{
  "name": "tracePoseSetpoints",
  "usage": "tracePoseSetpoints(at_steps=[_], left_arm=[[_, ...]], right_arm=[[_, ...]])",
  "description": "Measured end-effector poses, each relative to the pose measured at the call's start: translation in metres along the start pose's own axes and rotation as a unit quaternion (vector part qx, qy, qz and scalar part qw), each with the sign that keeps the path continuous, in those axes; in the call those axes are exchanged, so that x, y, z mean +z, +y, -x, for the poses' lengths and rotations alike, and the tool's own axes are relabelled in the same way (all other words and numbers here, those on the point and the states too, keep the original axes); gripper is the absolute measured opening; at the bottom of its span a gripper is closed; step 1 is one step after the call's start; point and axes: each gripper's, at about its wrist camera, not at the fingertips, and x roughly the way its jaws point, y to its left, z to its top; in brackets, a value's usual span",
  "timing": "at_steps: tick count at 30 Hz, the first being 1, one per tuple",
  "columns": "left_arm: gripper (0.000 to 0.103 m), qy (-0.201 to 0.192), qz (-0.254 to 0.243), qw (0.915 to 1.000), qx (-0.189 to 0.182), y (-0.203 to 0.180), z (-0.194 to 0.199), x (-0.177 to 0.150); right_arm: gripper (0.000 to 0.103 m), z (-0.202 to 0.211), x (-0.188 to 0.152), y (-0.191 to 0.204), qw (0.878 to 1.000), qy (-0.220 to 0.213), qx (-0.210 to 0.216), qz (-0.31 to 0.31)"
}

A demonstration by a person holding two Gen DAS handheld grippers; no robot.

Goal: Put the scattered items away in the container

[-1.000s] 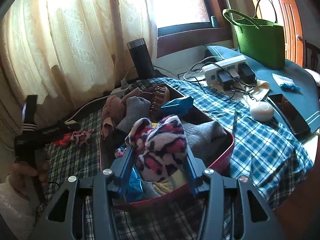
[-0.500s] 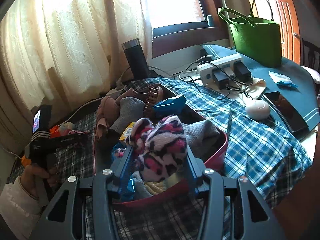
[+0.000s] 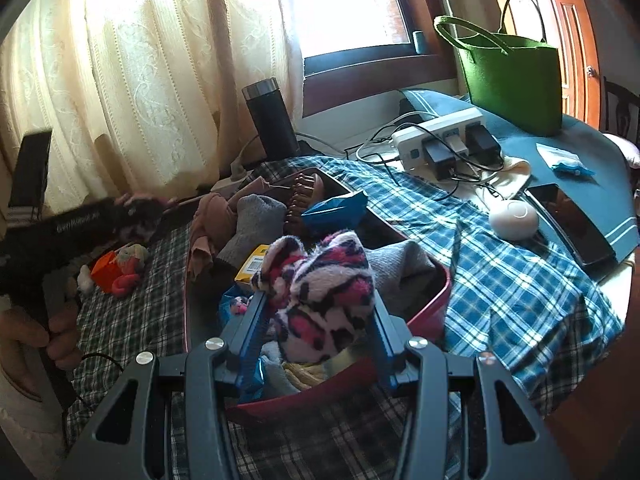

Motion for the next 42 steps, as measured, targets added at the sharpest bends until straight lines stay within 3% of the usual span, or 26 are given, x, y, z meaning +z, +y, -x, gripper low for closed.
tracePoseSetpoints(at_steps=[7, 13, 17, 24, 31, 35, 42], left_arm=[[0.064, 0.005, -0.058, 0.9980, -0.025, -0.056, -0.035, 0.016], [0.065, 0.041, -0.094, 0.9946, -0.016, -0.078, -0.074, 0.013], [0.076, 0.049, -0.112, 0.9925, -0.005, -0.078, -0.083, 0.008], [0.083, 0.042, -0.067, 0.9959, -0.044, -0.065, -0.064, 0.010], [0.083, 0.012, -0.037, 0.9979, -0.051, -0.047, -0.030, 0.015], [0.083, 0.004, -0.021, 0.9991, -0.037, -0.028, -0.012, 0.013], [0.083, 0.009, 0.000, 0.9998, 0.020, 0.017, 0.008, -0.003]], right_arm=[[0.051, 0.001, 0.000, -0.004, 1.000, 0.002, -0.001, -0.003], [0.051, -0.001, 0.002, -0.005, 1.000, 0.001, -0.001, -0.002], [0.051, -0.004, 0.004, -0.007, 1.000, 0.001, 0.000, -0.003], [0.054, -0.008, 0.005, -0.006, 1.000, 0.000, -0.002, -0.007], [0.055, 0.001, 0.008, -0.005, 1.000, -0.012, -0.005, -0.009], [0.055, 0.004, 0.008, 0.002, 1.000, -0.015, -0.001, -0.008], [0.055, 0.007, 0.009, 0.029, 1.000, -0.017, 0.023, 0.005]])
